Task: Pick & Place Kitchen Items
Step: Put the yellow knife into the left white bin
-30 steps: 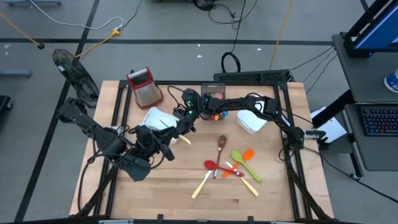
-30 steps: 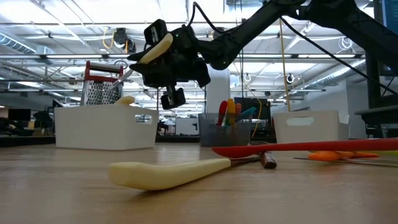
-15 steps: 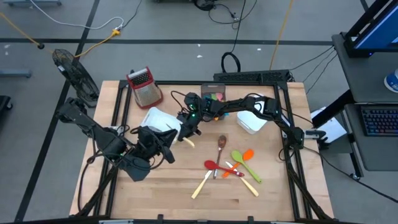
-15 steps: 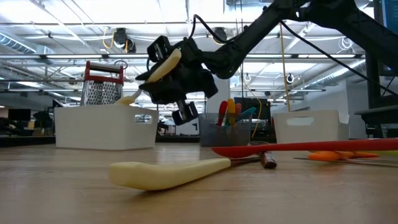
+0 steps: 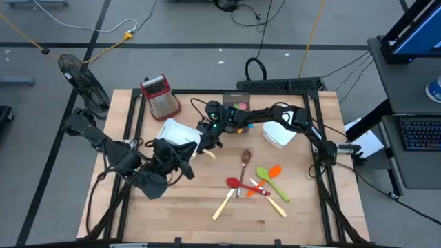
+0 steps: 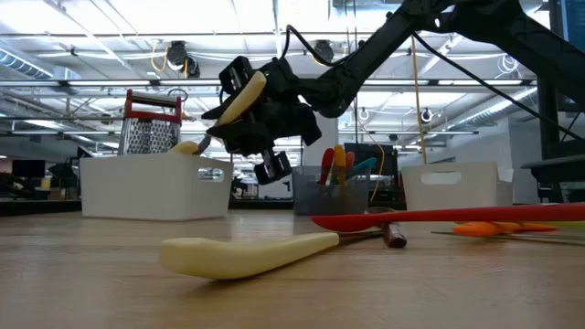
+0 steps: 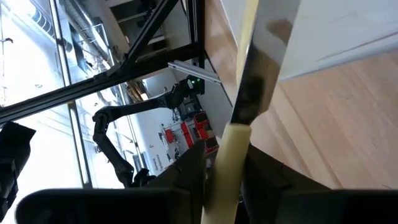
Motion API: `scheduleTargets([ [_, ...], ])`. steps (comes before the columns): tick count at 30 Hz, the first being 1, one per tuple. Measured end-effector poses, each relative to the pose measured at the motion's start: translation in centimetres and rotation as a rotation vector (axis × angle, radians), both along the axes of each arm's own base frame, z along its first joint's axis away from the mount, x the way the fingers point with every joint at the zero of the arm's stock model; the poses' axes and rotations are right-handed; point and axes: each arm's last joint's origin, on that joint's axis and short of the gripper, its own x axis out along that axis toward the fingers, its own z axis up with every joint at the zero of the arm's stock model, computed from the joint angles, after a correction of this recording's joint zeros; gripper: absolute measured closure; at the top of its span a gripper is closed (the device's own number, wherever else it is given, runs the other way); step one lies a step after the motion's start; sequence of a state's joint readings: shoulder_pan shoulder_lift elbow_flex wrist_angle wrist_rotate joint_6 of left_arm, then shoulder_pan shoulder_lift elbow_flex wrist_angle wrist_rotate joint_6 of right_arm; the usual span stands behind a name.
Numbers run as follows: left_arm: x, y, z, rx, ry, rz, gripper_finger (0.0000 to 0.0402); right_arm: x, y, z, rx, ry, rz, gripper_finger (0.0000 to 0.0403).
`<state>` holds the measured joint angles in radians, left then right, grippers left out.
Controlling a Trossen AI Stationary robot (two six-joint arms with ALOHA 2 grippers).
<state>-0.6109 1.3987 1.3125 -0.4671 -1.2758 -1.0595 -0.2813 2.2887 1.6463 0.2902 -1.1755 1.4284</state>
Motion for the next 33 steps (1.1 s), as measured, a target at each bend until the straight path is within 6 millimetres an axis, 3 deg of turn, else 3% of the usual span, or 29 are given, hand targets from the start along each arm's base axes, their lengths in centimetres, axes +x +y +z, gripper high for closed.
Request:
scheduleTargets([
  [23, 0.27, 0.35, -0.01, -0.025, -0.009, 0.001, 0.036, 0.35, -0.22, 0.59, -0.031, -0.062, -0.054, 0.0313],
  [33, 0.27, 0.35, -0.01, -0.022, -0.007, 0.001, 0.036, 0.4, -0.27, 0.57, -0.053, -0.076, -0.073, 0.0241],
])
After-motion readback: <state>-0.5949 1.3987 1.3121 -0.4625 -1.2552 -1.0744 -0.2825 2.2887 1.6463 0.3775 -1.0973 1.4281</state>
